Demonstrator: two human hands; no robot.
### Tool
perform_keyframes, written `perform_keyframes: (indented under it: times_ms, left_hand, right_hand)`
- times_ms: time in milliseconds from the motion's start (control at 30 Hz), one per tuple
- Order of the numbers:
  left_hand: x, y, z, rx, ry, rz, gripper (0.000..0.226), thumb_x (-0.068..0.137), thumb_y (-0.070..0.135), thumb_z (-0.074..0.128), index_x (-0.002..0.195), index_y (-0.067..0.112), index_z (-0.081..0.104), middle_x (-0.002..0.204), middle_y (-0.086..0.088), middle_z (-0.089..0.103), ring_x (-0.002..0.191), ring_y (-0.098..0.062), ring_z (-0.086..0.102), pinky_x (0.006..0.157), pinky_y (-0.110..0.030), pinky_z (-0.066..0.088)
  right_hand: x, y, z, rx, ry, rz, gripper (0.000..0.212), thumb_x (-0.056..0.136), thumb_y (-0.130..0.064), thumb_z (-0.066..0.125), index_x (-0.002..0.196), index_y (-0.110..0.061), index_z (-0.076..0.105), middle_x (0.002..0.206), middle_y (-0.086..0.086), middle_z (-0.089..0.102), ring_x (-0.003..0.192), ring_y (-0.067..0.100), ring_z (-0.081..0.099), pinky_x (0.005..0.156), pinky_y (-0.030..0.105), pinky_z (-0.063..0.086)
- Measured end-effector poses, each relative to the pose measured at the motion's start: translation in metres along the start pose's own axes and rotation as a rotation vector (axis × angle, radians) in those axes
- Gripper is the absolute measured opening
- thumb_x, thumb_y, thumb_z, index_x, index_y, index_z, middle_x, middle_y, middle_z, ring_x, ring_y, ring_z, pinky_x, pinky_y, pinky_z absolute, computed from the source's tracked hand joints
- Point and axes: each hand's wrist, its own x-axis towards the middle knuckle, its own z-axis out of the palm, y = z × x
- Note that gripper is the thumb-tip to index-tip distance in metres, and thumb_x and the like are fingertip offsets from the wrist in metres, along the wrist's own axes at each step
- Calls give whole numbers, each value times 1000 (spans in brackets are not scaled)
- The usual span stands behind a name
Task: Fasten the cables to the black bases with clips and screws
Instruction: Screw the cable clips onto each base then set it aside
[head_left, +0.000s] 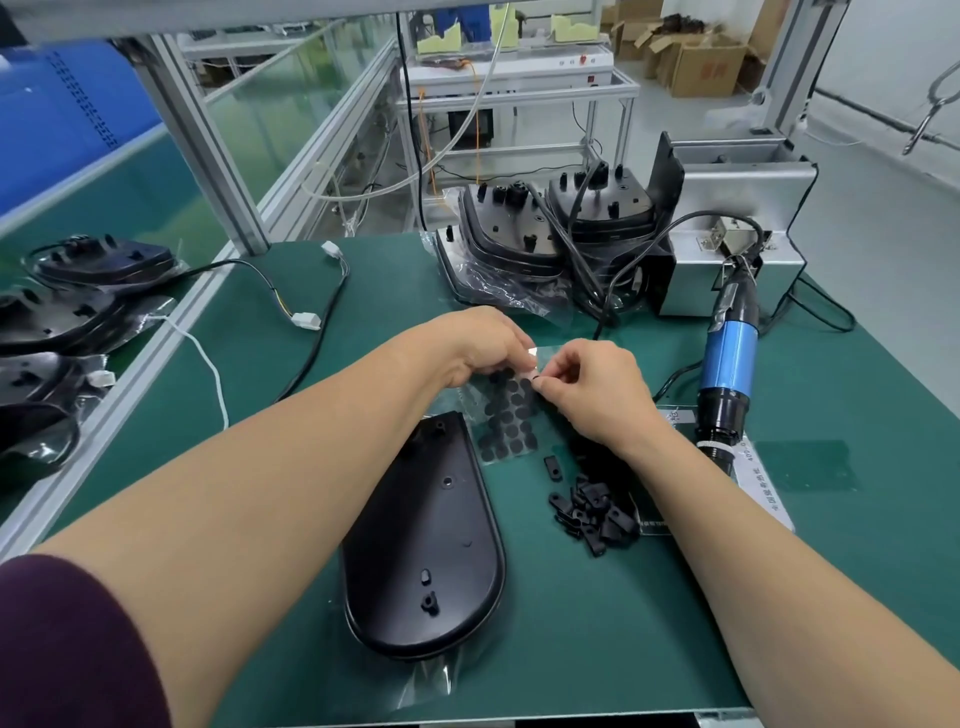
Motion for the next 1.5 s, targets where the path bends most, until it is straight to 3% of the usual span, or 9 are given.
perform_keyframes:
  times_ms: [133,233,333,400,633,967,1100,1300,1500]
  left_hand:
    - [-1,0,-1,-9,4,-8,27,79,-3,70,104,6,69,94,-10,64,86,-19,50,76,-28,40]
    - [1,-4,-1,-32,6,-1,25,79,-2,70,103,7,70,93,-9,65,84,-18,52,70,-23,40]
    - [1,-5,-1,-56,10,7,22,80,-4,68,99,6,70,85,-8,63,75,-17,50,64,-23,38]
    - [1,-5,0,-57,18,5,21,81,-4,67,98,9,70,78,-6,62,72,-16,47,61,-23,36]
    - [0,-4,5,-52,29,6,31,78,-4,71,108,3,68,82,-6,65,86,-20,54,79,-26,40]
    - [1,-1,6,-14,41,-33,35,75,-10,66,109,-1,68,83,-13,63,74,-20,46,66,-24,36]
    - [-2,0,5,0,42,-10,29,78,-5,69,105,4,71,75,-6,64,61,-12,47,58,-19,39]
    - [-5,-2,5,46,59,31,27,79,-4,68,103,6,73,93,-10,72,86,-20,62,80,-26,49]
    - [-24,-6,-10,155,152,132,32,84,13,73,115,18,68,109,-2,66,101,-17,60,89,-26,45]
  right_hand:
    - [-1,-1,-6,49,-48,19,18,86,-24,73,71,-24,63,74,-8,67,77,16,65,75,36,56]
    - [-2,2,-9,93,-72,20,14,86,-22,74,76,-20,64,78,-2,70,78,20,69,80,39,57]
    - [-2,6,-10,119,-79,-4,12,83,-21,79,86,-20,67,82,-2,72,75,14,68,79,29,54]
    - [-2,7,-8,73,-60,-25,13,82,-23,81,91,-20,71,84,-6,71,79,12,65,77,21,48]
    - [-3,-2,2,-60,38,-35,15,86,-26,75,76,-27,64,76,-11,63,85,17,62,79,31,49]
    - [-7,-2,5,-341,-31,-170,12,100,-32,51,92,-23,49,104,3,58,94,28,57,78,39,45]
    - [-3,5,-4,-212,-127,-200,14,99,-29,51,87,-26,46,93,-4,56,91,21,52,77,38,43]
    - [-4,3,-13,-49,-157,-189,12,99,-23,52,86,-22,51,85,-10,55,77,4,48,69,28,34]
    - [-21,-26,-32,380,-366,-19,16,99,-10,55,84,-15,56,73,1,54,65,15,47,64,28,40]
